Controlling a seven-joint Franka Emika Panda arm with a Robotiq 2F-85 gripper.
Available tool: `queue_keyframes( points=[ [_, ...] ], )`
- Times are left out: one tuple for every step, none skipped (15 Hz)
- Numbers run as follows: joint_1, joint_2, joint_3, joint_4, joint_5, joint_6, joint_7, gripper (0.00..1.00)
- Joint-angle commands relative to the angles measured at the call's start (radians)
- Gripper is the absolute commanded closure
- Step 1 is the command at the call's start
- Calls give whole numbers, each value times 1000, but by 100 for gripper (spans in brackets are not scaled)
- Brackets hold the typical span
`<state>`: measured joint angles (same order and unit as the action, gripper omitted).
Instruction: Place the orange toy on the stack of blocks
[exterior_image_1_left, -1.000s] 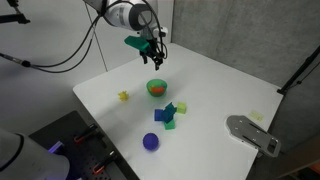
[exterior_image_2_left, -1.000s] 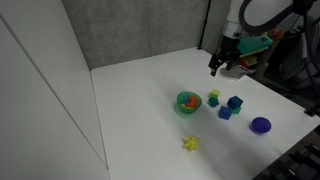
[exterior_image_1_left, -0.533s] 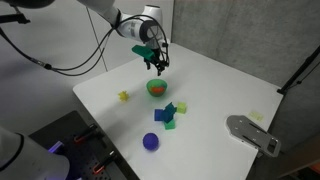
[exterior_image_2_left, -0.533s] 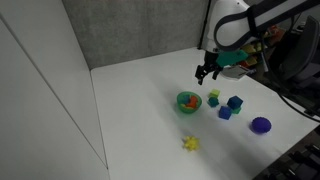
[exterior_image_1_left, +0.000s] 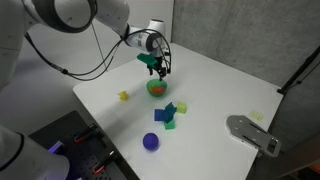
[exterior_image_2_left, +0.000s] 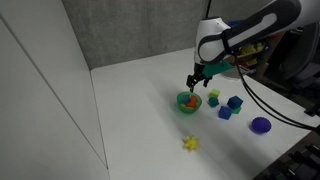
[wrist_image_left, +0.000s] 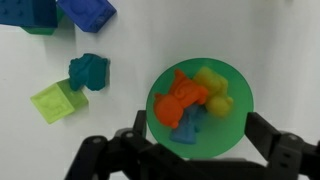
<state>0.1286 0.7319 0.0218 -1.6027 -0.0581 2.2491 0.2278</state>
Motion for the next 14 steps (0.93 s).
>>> queue_keyframes(
  points=[
    [19, 99, -19, 126, 9, -65, 24, 0],
    [21, 121, -22, 148, 8, -80, 26, 0],
    [22, 143, -24, 169, 8, -93, 27, 0],
    [22, 163, -25, 188, 9, -107, 26, 0],
    [22, 182, -24, 207, 11, -121, 24, 0],
    [22, 200, -24, 225, 11, -133, 22, 0],
    [23, 217, -24, 242, 12, -147, 23, 0],
    [23, 233, -25, 259, 12, -159, 23, 0],
    [24, 247, -25, 274, 12, -170, 24, 0],
    [24, 262, -25, 290, 12, -179, 24, 0],
    [23, 275, -23, 304, 14, -188, 21, 0],
    [22, 288, -22, 318, 15, -192, 19, 0],
    [22, 300, -21, 331, 15, -196, 17, 0],
    [21, 311, -20, 343, 17, -199, 16, 0]
  ],
)
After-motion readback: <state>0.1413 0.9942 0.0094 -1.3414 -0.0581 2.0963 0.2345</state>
